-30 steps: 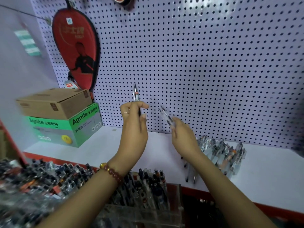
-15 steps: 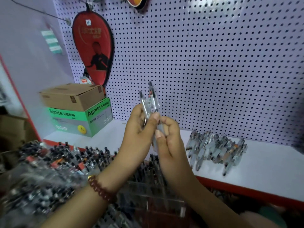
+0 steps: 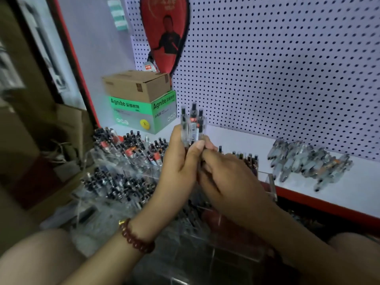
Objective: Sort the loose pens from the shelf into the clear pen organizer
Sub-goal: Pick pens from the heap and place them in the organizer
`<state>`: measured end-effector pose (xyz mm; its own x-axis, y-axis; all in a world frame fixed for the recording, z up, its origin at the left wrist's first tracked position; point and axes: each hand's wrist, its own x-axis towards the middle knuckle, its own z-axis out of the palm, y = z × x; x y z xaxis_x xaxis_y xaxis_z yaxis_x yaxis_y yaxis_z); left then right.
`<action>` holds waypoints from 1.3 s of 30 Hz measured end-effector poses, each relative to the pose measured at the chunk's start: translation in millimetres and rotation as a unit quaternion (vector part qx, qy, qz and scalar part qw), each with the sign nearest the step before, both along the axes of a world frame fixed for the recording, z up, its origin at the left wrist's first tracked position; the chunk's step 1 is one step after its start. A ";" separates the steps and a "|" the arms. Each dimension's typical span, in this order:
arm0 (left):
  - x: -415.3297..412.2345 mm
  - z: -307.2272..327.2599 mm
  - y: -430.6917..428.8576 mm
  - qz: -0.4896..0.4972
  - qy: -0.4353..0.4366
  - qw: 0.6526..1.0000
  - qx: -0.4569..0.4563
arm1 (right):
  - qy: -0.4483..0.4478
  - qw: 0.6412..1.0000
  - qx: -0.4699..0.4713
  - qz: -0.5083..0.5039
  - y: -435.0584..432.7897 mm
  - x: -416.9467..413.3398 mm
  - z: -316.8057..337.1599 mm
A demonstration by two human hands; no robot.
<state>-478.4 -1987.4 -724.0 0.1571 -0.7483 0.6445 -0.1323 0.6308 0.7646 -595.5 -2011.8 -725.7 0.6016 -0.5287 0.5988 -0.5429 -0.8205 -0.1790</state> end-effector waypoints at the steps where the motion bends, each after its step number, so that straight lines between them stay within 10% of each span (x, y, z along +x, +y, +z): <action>1: 2.9 -3.3 2.1 0.003 0.000 1.000 -0.004 | 0.007 0.999 0.027 0.019 0.2 -2.2 0.4; 15: 24.9 -55.5 29.6 -0.046 -0.255 0.964 0.055 | -0.262 0.917 0.292 0.065 13.1 6.2 -27.3; 29: 68.4 -71.5 33.1 0.183 -0.417 0.883 0.110 | -0.030 0.983 0.184 -0.007 3.3 -6.1 -39.4; 39: 47.8 -96.3 27.8 0.155 -0.474 0.846 0.188 | 0.081 0.970 0.219 -0.074 10.9 3.0 -73.9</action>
